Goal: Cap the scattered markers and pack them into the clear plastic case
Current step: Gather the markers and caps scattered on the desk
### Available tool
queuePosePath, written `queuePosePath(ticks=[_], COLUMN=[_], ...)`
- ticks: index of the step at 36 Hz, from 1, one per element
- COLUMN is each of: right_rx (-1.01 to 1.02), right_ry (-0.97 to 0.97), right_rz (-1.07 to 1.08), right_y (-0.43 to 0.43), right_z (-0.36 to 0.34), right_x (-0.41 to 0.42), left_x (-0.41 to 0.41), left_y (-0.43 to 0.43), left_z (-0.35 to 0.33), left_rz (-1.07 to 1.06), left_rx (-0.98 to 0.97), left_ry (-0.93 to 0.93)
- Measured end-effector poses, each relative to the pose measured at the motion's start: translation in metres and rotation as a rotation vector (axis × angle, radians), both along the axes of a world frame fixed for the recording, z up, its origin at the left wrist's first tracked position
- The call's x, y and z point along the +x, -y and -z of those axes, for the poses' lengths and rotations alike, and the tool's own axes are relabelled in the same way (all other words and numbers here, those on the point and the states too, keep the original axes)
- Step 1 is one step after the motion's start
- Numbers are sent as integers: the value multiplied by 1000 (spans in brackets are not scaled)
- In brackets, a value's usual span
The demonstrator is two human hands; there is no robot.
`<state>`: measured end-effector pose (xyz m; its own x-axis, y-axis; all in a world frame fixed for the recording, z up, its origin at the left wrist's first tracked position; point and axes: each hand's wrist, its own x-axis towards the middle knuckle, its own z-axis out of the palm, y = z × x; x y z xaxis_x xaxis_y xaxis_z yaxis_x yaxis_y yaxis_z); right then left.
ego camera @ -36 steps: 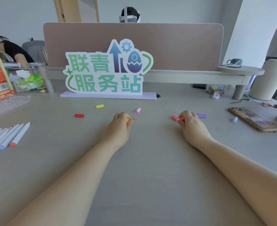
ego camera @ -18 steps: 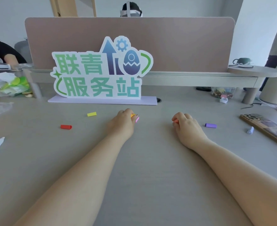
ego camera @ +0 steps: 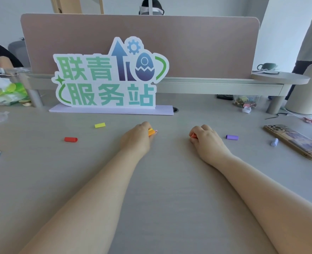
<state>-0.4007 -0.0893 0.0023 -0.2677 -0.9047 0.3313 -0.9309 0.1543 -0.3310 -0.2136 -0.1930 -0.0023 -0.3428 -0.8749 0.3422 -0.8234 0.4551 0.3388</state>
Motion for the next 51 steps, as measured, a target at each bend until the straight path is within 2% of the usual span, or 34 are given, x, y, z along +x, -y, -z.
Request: queuePosePath(ticks=[6,9,12,17,19,20,21,25,28,30,32,35,44,47,51], right_rx=[-19,-68,-139,-284,-294,-299,-296,-158,-134,-147,-142,-93,18,47,58], right_ry=[15,110,416,1211,1400,1419,1352,688,377,242,163,103,17,-22,-63], right_rz=[3,5,57,137,176,196,220,266,291,338,392,434,359,313,262], right_y=[-7,-11,-18,-33,-42,-47,-51,-75,-91,-101,-108,-107,-84,-82,-81], right_z=[0,-1,-7,-24,-26,-26,-24,-21,-18,-18,-18,-16,-2,-1,-1], right_x=[6,8,8,-6,-19,-26,-34,-65,-90,-108,-127,-151,-164,-166,-165], left_x=[3,4,2,-17,-30,-37,-44,-78,-106,-123,-139,-158,-182,-186,-183], left_y=[-22,-35,-45,-64,-73,-77,-80,-88,-91,-92,-92,-89,-75,-74,-77], left_z=[-1,-1,-1,-6,-7,-7,-8,-7,-6,-7,-7,-6,-7,-8,-6], left_rz=[74,115,154,218,270,299,326,378,377,376,376,366,374,386,375], left_rx=[39,60,142,351,403,414,408,317,269,253,220,149,72,67,20], left_ry=[-139,-243,-411,-668,-719,-722,-710,-594,-516,-487,-434,-242,128,178,152])
